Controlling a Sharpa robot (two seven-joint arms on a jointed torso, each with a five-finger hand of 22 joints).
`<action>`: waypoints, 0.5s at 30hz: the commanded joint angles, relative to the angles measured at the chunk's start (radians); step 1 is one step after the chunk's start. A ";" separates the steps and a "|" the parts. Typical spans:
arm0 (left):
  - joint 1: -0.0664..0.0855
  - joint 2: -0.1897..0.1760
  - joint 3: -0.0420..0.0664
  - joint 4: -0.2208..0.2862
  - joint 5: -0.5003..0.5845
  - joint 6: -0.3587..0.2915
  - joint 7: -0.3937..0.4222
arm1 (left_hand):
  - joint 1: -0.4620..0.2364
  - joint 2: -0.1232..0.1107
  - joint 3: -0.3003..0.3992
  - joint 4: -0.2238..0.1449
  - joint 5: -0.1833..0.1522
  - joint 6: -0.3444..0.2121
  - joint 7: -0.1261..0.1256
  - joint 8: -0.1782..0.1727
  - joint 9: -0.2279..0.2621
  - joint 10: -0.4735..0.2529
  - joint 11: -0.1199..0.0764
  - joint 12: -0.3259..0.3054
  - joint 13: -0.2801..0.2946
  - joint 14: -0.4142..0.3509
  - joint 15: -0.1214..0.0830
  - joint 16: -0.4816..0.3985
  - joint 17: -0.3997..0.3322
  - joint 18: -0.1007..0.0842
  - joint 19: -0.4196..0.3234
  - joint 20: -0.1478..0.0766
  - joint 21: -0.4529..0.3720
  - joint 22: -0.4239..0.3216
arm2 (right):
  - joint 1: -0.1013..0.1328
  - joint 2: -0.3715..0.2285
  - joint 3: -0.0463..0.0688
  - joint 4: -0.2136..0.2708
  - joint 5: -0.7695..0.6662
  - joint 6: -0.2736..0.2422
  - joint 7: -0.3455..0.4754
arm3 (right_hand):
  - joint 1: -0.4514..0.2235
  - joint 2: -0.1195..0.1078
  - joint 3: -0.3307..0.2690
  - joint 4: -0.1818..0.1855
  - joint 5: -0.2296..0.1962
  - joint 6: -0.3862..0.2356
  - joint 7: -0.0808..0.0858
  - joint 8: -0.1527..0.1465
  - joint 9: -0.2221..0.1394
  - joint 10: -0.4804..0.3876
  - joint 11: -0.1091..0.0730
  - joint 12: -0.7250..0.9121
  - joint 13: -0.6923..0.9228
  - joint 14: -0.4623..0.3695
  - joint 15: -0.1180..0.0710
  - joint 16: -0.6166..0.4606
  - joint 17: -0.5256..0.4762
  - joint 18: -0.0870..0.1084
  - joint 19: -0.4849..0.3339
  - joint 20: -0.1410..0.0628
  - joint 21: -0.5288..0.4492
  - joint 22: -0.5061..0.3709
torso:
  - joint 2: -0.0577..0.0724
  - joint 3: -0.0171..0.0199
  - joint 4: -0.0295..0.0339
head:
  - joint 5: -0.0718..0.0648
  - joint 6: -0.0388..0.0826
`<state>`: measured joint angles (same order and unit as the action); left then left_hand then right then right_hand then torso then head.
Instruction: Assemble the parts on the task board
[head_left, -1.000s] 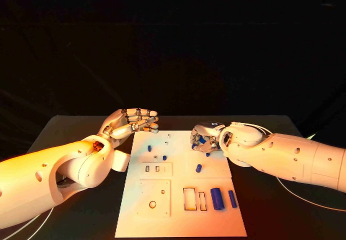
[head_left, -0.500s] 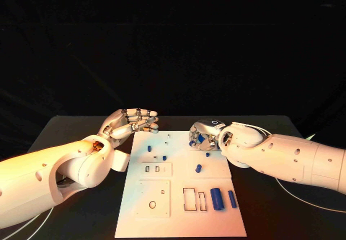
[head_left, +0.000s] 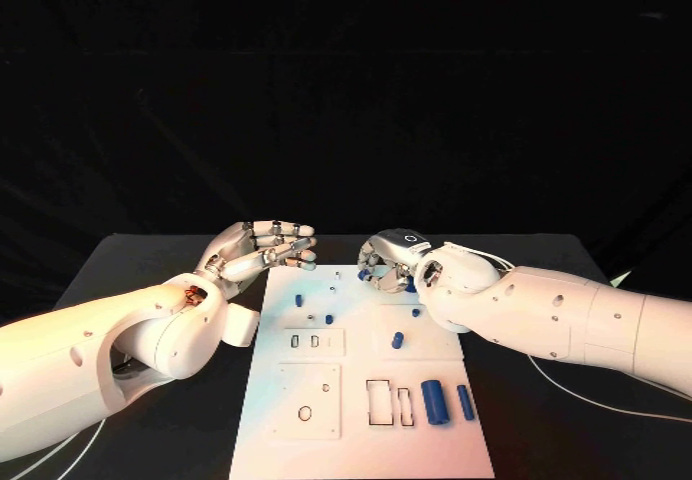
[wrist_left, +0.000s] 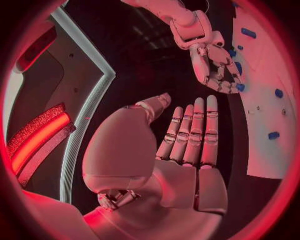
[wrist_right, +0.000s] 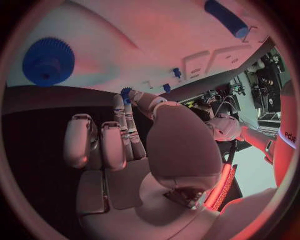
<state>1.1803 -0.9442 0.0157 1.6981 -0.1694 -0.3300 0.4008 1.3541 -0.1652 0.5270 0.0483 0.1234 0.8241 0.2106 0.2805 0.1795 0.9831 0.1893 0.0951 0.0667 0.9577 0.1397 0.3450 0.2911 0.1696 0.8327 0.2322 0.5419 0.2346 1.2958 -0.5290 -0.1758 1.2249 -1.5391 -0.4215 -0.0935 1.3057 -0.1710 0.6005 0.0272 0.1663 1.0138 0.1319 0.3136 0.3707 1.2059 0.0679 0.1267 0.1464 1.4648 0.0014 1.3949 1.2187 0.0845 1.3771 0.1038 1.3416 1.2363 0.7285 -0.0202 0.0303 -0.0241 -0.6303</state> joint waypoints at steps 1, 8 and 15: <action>0.002 0.003 0.001 0.001 0.001 0.018 0.006 | -0.006 0.001 -0.007 -0.001 -0.007 -0.008 0.039 0.003 0.001 0.002 0.002 -0.003 0.001 -0.006 -0.003 0.003 0.001 0.011 0.008 -0.002 0.003 0.001 | 0.001 0.026 0.001 -0.024 -0.016 -0.046 -0.013 | 0.008 0.001 -0.001 -0.007 0.003 0.006 0.001 0.004 0.003 0.006 0.002 0.002 0.002 0.042 -0.008 0.006 0.001 -0.013 0.006 -0.003 0.004 0.001 | 0.002 0.0002 0.0039 | 0.001 0.000; 0.003 0.006 0.001 -0.001 0.001 0.020 0.007 | -0.004 0.002 -0.007 -0.002 -0.007 -0.008 0.039 0.003 0.001 0.002 0.002 -0.004 0.001 -0.006 -0.003 0.004 0.002 0.011 0.008 -0.003 0.005 0.001 | 0.000 0.078 0.001 -0.072 -0.015 -0.052 -0.008 | 0.007 0.000 -0.002 -0.007 0.003 0.005 0.003 0.004 0.004 0.005 0.003 0.001 0.002 0.042 -0.008 0.007 0.002 -0.013 0.006 -0.003 0.005 0.003 | 0.003 -0.0012 0.0050 | 0.003 -0.001; 0.006 0.010 0.001 -0.004 0.001 0.022 0.007 | -0.004 0.002 -0.007 -0.002 -0.007 -0.008 0.039 0.003 0.001 0.002 0.002 -0.004 0.001 -0.006 -0.003 0.004 0.002 0.011 0.008 -0.003 0.005 0.001 | -0.004 0.120 0.001 -0.115 -0.013 -0.053 0.001 | 0.006 -0.001 -0.002 -0.007 0.002 0.003 0.003 0.004 0.005 0.004 0.004 0.000 0.002 0.042 -0.007 0.008 0.004 -0.013 0.006 -0.003 0.005 0.003 | 0.006 -0.0027 0.0090 | 0.004 -0.001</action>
<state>1.1839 -0.9367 0.0156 1.6937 -0.1694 -0.3279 0.4007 1.3541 -0.1652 0.5242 0.0455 0.1234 0.8241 0.2106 0.2805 0.1793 0.9831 0.1893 0.0953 0.0667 0.9577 0.1397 0.3450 0.2919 0.1696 0.8327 0.2322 0.5417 0.2345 1.2931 -0.4144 -0.1749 1.1161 -1.5408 -0.4642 -0.1006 1.3056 -0.1712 0.5977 0.0246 0.1662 1.0156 0.1347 0.3133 0.3749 1.2058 0.0680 0.1266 0.1473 1.4648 0.0014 1.3988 1.2219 0.0845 1.3771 0.1038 1.3415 1.2379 0.7334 -0.0216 0.0369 -0.0197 -0.6322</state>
